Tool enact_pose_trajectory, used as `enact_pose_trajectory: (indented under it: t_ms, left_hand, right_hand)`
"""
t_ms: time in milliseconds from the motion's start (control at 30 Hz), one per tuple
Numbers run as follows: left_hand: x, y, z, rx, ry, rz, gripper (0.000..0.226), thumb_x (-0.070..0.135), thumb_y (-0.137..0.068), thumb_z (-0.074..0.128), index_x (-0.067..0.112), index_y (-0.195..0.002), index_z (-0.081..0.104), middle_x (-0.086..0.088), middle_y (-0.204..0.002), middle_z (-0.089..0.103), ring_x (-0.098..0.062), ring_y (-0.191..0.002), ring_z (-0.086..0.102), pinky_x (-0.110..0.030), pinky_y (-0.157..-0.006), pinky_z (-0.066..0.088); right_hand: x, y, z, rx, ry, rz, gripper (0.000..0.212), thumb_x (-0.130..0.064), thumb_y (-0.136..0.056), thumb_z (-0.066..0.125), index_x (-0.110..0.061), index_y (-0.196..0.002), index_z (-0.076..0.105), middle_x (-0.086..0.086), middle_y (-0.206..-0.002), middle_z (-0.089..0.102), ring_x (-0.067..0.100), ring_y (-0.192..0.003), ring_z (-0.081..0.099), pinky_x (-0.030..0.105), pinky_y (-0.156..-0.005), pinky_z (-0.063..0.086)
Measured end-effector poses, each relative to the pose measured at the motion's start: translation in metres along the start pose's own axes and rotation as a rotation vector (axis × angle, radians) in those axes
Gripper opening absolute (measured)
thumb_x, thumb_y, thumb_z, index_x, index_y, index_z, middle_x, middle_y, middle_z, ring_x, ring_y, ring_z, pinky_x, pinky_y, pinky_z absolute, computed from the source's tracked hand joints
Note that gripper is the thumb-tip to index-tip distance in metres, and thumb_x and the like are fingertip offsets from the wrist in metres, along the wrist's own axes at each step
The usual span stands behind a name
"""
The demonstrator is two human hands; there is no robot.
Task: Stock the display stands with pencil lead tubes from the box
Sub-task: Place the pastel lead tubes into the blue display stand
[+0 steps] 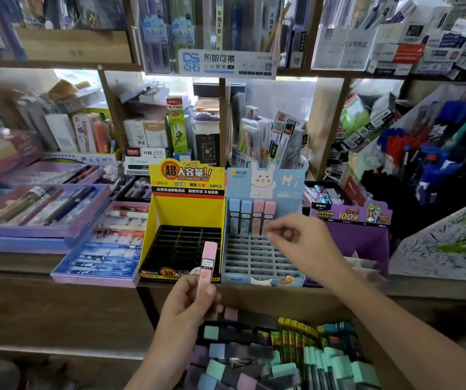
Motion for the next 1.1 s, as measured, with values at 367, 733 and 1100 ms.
enact_pose_trajectory:
  t_ms: [367,733,1100]
  left_hand:
    - [0.019,-0.023,0.030,-0.024,-0.149,0.022,0.029,0.040,-0.098,0.058,0.013,-0.094,0.068,-0.012,-0.088,0.072,-0.022,-0.080,0.068,-0.035,-0.076,0.056]
    - [0.051,-0.053,0.077,-0.027,-0.290,0.125,0.023,0.041,-0.100,0.061,0.025,-0.091,0.076,0.008,-0.085,0.074,-0.010,-0.089,0.070,-0.027,-0.081,0.055]
    - [0.054,-0.099,0.097,0.082,-0.609,0.239,0.021,0.021,-0.100,0.063,0.032,-0.086,0.075,0.011,-0.085,0.076,-0.009,-0.088,0.069,-0.036,-0.084,0.057]
  right_hand:
    - [0.109,0.130,0.031,-0.654,0.117,0.395,0.023,-0.034,-0.089,0.076,-0.038,-0.110,0.069,-0.007,-0.097,0.071,-0.004,-0.082,0.066,0.016,-0.070,0.052]
    - [0.134,0.135,0.032,-0.637,0.140,0.475,0.037,-0.035,-0.091,0.076,-0.024,-0.125,0.068,-0.008,-0.099,0.068,0.008,-0.093,0.067,0.024,-0.084,0.056]
    - [0.140,0.136,0.033,-0.632,0.096,0.502,0.036,-0.034,-0.092,0.075,-0.024,-0.125,0.068,-0.007,-0.100,0.068,0.009,-0.094,0.067,0.024,-0.085,0.056]
Point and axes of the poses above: each hand's wrist, its own y-axis away from the middle knuckle, its own z-axis out of the palm, x = y × z, the point moved 8 cm from there along -y, towards the middle knuckle
